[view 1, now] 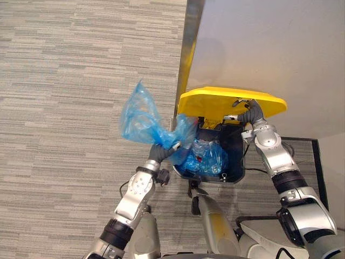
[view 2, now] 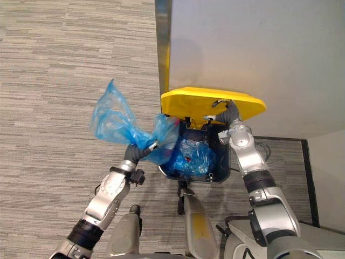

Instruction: Gather rubbish on tea table into small bin, then transfer packed bag to large trash can.

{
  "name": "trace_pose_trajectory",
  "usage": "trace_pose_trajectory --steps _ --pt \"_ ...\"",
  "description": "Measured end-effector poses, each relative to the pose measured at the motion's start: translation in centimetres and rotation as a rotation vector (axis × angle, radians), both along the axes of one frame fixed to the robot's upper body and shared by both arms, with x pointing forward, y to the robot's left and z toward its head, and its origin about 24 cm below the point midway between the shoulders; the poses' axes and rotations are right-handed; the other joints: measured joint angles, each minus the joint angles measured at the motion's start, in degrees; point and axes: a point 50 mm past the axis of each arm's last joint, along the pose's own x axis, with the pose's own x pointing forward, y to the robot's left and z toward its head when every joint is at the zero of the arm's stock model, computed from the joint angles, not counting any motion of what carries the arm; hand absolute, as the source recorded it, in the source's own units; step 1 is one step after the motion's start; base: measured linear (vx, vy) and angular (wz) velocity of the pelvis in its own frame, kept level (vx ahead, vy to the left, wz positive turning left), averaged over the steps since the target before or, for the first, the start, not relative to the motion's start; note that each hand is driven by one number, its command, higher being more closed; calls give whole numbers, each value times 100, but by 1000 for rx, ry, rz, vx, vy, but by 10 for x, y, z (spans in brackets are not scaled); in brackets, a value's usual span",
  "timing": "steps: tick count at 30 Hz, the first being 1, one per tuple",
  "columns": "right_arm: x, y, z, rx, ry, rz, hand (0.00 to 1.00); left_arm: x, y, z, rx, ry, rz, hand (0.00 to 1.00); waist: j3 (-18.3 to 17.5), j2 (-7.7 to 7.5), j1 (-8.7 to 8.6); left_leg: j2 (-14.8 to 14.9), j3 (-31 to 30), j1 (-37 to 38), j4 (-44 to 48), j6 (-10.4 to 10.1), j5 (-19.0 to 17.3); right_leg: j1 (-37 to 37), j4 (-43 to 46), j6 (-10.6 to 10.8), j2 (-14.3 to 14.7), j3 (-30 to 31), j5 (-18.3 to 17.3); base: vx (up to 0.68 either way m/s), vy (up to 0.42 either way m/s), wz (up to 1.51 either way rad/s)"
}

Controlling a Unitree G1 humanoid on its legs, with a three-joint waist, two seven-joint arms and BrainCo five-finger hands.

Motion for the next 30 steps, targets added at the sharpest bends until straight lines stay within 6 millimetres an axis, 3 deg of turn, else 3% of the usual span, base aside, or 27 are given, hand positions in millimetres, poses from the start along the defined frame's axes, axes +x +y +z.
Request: trace_pose_trajectory --steps 3,9,13,19,26,30 --pt "6 5 15 -44 -30 16 0 7 -12 14 -6 -48 -34 100 126 25 -123 -31 35 -47 83 34 -38 -21 0 -10 -22 36 27 -2 21 -5" --pt "9 7 25 -97 -56 20 0 28 -25 23 44 -66 -42 100 217 58 -265 -79 67 -200 230 61 -91 -165 59 3 -44 102 43 -2 1 -3" --pt "12 7 44 -161 -105 10 0 39 -38 31 63 -73 -60 100 390 118 -274 -155 119 -362 343 72 -103 -336 130 45 -98 193 69 -35 -6 -5" --pt "14 9 47 -187 -117 -8 0 49 -52 17 146 -10 -85 100 450 120 -261 -145 156 -560 498 63 -142 -531 222 56 -88 225 69 -3 -15 -1" --pt "15 21 43 -168 -114 10 0 56 -46 -8 192 109 -38 100 450 121 -256 -135 229 -799 628 69 -213 -793 287 74 -83 299 73 10 -24 -5" --pt "15 28 41 -145 -118 9 0 62 -47 -5 189 115 -12 100 450 121 -244 -130 253 -910 636 69 -213 -918 321 58 -89 314 83 35 -25 -2"
